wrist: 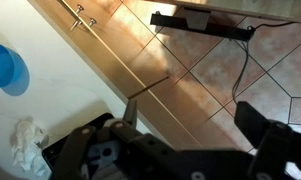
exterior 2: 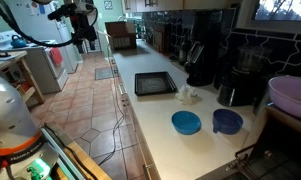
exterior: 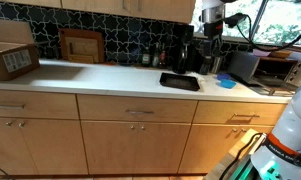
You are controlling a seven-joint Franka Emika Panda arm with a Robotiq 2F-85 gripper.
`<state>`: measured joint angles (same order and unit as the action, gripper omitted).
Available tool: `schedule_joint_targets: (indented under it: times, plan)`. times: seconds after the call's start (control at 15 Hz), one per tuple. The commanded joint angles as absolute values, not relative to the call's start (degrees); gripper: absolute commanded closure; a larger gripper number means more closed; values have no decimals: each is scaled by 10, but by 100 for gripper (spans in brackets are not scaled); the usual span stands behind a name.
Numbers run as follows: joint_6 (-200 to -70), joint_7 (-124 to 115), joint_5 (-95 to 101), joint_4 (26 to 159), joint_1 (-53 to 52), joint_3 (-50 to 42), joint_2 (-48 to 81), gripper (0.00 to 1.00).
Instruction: Open the bottom middle drawer
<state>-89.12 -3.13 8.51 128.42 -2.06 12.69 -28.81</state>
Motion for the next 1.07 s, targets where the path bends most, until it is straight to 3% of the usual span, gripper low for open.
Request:
schedule_joint_targets:
  times: [0.0,1.0]
  plan:
    - [-888,-39,91,1282,-40,112,-285,0]
    - [-894,-45,102,1280,-44,122,-283,0]
